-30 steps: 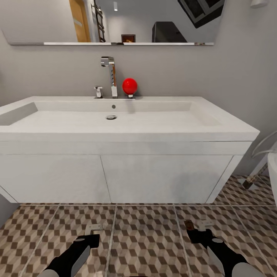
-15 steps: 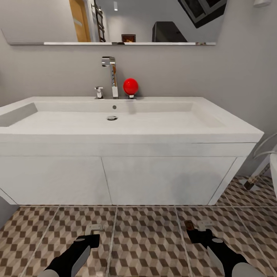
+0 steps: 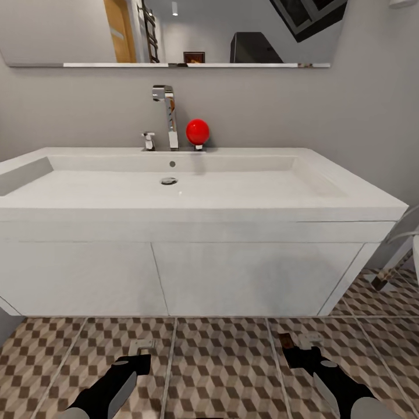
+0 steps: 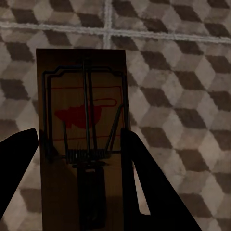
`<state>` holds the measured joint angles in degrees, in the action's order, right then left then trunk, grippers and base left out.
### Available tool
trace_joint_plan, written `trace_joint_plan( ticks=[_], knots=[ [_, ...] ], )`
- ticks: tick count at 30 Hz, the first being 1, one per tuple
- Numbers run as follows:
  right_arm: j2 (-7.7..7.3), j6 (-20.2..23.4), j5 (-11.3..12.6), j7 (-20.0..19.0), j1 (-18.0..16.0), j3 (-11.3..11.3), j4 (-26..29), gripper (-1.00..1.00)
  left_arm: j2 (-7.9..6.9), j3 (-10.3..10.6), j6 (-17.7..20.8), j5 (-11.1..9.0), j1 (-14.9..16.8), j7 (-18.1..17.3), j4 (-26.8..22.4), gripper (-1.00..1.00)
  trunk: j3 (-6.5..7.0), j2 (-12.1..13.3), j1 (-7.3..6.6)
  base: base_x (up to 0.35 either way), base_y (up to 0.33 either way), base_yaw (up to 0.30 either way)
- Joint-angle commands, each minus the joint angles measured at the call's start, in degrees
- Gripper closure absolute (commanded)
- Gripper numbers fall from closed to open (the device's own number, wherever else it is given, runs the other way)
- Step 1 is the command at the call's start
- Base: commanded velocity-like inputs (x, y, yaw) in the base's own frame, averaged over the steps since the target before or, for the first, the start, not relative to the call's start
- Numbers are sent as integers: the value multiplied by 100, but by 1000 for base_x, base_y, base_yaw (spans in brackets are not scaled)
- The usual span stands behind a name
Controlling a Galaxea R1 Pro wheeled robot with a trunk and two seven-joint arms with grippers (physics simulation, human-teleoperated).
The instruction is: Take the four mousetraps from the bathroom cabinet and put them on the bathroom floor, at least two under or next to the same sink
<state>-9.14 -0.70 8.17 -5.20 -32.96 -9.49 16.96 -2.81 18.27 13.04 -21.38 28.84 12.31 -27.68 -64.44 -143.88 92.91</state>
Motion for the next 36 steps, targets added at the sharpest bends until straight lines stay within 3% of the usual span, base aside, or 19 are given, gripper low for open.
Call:
trace_joint_plan(
  ticks=[1,11,21,36],
  knots=[
    [0,0,-2,1,0,0,0,100,0,2,5,19,0,8,0,100,0,0,0,17,0,0],
    [0,-6,-8,2,0,0,0,100,6,10,5,19,1,8,0,100,0,0,0,3,0,0],
    [0,-9,-9,0,0,0,0,100,9,10,7,19,-1,7,0,100,0,0,0,218,0,0],
    [0,9,0,-3,0,0,0,100,9,10,5,19,1,8,0,100,0,0,0,7,0,0]
  ],
)
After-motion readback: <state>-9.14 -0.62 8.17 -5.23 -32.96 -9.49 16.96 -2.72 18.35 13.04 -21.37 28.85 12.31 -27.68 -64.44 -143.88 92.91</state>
